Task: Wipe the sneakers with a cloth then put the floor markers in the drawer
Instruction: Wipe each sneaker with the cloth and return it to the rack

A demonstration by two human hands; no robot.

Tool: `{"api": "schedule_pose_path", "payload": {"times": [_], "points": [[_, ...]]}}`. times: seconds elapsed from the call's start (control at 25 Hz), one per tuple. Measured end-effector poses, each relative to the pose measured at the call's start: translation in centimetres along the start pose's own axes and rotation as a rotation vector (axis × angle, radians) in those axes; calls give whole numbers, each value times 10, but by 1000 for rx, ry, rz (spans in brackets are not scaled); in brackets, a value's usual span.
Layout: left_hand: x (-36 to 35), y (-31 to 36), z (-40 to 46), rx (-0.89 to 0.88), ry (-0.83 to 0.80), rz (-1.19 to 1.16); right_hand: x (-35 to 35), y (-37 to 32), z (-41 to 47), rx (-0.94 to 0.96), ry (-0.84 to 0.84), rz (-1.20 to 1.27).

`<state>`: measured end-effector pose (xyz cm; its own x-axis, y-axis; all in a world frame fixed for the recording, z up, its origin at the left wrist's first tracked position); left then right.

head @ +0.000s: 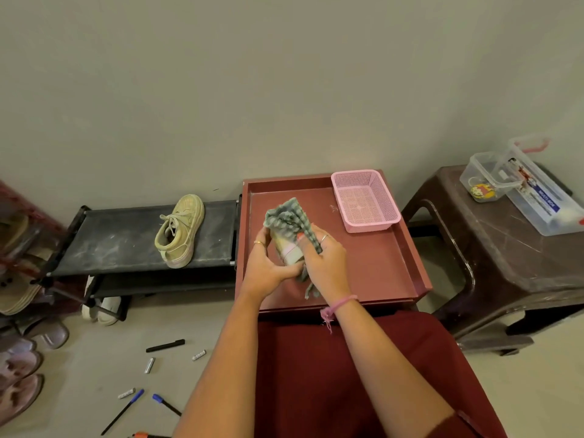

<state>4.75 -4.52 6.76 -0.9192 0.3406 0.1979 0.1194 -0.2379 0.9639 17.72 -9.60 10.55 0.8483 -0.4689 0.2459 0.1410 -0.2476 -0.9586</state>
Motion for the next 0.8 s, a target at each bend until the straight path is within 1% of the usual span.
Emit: {"api": "schedule_pose_path", "payload": {"times": [0.12,0.16,0.2,0.24,0.36,0.44,0.48,0.56,0.72,0.76,0.8], "points": [[11,-7,-9,24,-9,48,-3,18,19,-298,-1,158],[14,-8,-12,27,-11,68,-4,23,21,-342,7,168],[17,-10,-14,26,-17,79,-5,25,19,-334,1,140],[20,-11,-15,24,-29,87,-11,25,14,-277,-22,76],[27,-13,-17,7,-64,119,-31,13,-19,13,-161,-203],[30,-15,-20,6,-51,127,-33,5,-30,137,-167,-310],[31,-15,-21,0,-38,126,-32,1,-29,147,-153,-306],[30,-14,-21,1,-7,110,-31,-1,-15,68,-128,-263],[25,-16,-26,-9,52,111,-31,12,41,-243,-81,-238],[23,-17,-28,-15,50,116,-32,13,43,-266,-90,-231],[21,-20,-29,-19,49,117,-35,13,37,-250,-110,-226]]}}
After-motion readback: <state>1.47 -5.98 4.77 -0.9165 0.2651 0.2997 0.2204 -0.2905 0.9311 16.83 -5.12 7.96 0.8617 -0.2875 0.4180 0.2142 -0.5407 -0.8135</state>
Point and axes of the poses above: each hand's wrist, its own z-axis towards the middle knuckle, its own x-axis out of the back of the hand, y = z × x, the point moved 7 cm from there along z, towards the middle knuckle, and after that the axes turned 15 degrees about -x, right-handed, at the moved point
